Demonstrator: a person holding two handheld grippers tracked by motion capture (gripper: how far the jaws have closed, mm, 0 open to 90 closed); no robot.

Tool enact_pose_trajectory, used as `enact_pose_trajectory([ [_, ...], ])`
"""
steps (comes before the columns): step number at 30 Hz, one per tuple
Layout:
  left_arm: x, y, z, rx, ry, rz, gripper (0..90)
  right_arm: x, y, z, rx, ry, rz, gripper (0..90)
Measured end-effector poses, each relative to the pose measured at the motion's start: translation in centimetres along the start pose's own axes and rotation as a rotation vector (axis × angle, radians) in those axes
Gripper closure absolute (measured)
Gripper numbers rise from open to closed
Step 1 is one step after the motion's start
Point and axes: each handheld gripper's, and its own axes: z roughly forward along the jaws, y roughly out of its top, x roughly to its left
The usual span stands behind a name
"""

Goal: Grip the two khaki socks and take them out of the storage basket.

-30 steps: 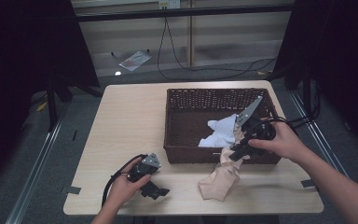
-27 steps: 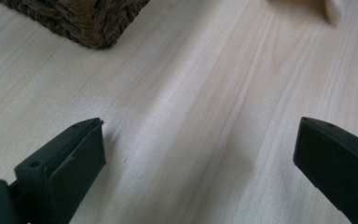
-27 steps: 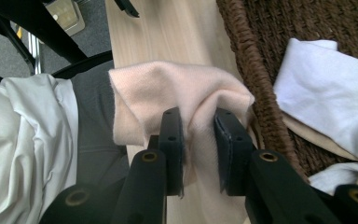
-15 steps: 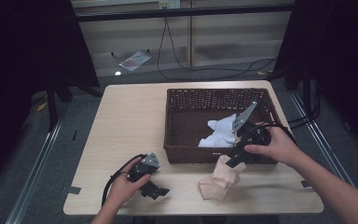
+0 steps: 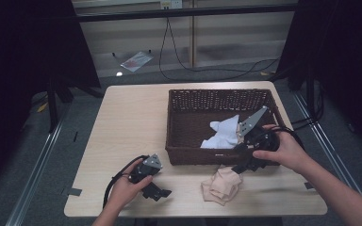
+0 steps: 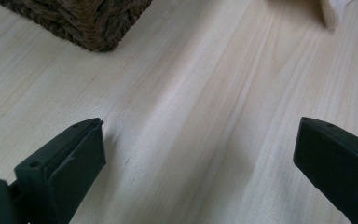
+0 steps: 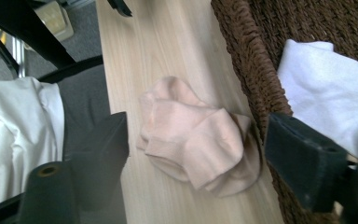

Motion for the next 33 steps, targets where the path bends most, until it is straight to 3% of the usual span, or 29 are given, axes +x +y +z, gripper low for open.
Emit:
enact_pose_trajectory([
  [1,-0.1,0.0,0.0,-0.002,0.001,-0.006,1.8,0.0,-0.1,-0.1,-0.001,-0.003,0.002,19.1],
  [3,0.1,0.1,-0.1,0.019,0.001,0.023,1.8,0.0,-0.3,-0.1,0.000,-0.009,0.002,17.8],
  [7,-0.1,0.0,0.0,0.001,0.002,-0.005,1.8,0.0,-1.0,0.0,0.004,-0.005,0.003,14.8],
  [10,0.0,0.0,0.0,0.017,0.002,0.017,1.8,0.2,-1.3,-0.1,0.002,-0.026,-0.001,12.5],
  [13,0.0,0.1,0.0,0.013,0.001,0.015,1.8,0.2,-1.7,0.0,-0.006,-0.024,-0.015,12.5],
  [14,-0.1,0.0,0.0,0.000,0.001,-0.002,1.8,0.2,-1.9,0.0,-0.003,-0.024,-0.013,12.5],
  [33,-0.1,0.1,0.2,0.001,0.000,-0.003,1.8,0.6,-4.6,0.3,0.020,-0.032,-0.026,11.3],
])
